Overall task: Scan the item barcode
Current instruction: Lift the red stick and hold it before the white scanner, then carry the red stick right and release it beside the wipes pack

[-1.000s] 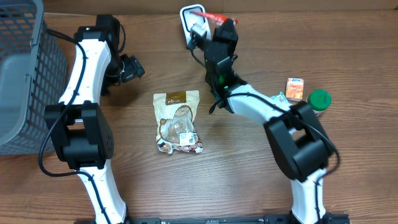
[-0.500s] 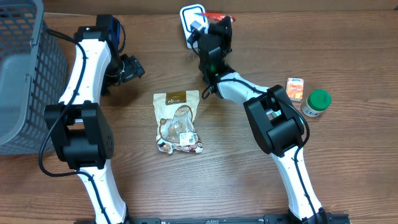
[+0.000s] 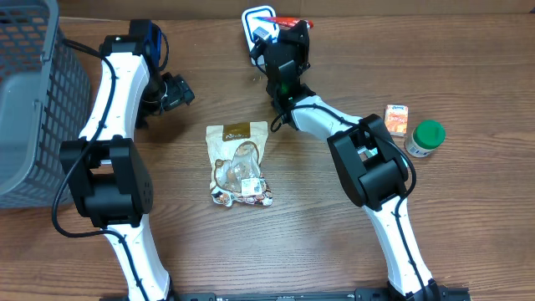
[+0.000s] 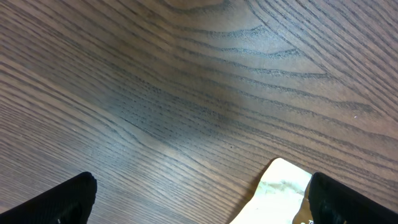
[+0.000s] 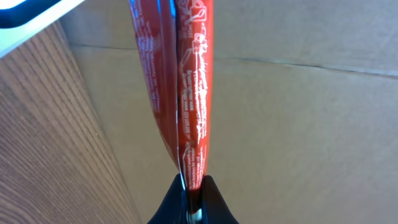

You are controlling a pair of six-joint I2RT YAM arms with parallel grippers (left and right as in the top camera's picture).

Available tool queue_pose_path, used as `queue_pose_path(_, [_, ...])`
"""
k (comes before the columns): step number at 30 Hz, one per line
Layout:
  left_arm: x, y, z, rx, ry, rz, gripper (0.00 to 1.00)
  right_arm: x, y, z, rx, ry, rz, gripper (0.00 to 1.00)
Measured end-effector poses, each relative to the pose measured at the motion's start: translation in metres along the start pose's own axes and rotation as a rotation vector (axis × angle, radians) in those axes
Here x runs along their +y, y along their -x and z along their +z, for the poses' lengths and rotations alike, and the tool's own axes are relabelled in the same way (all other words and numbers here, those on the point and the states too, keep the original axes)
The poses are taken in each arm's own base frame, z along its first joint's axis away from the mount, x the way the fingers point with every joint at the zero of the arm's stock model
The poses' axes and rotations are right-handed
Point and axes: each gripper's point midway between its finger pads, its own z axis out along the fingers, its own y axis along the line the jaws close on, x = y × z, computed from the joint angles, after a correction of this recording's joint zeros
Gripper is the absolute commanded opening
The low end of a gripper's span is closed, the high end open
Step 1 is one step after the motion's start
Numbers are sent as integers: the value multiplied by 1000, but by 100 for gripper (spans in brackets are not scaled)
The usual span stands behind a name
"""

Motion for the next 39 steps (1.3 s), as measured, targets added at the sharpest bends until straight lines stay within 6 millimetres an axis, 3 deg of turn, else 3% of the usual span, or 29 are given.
queue_pose_path(9, [0,0,0,0,0,0,100,43,0,2,19,60,-69,3])
queue_pose_path(15, [0,0,0,1,0,0,100,59,8,-7,4,105,-131,3])
queue_pose_path(22, [0,0,0,0,0,0,100,63,19,-17,-18,114,-149,3])
queue_pose_path(29, [0,0,0,1,0,0,100,62,14,-17,12,114,-127,3])
queue_pose_path(34, [0,0,0,0,-1,0,100,46,6,-25,28,172,-97,3])
queue_pose_path(36, [0,0,0,0,0,0,100,29,-1,-31,34,203,-71,3])
queue_pose_path(39, [0,0,0,0,-1,0,100,-13,-21,-55,35,298,7,3])
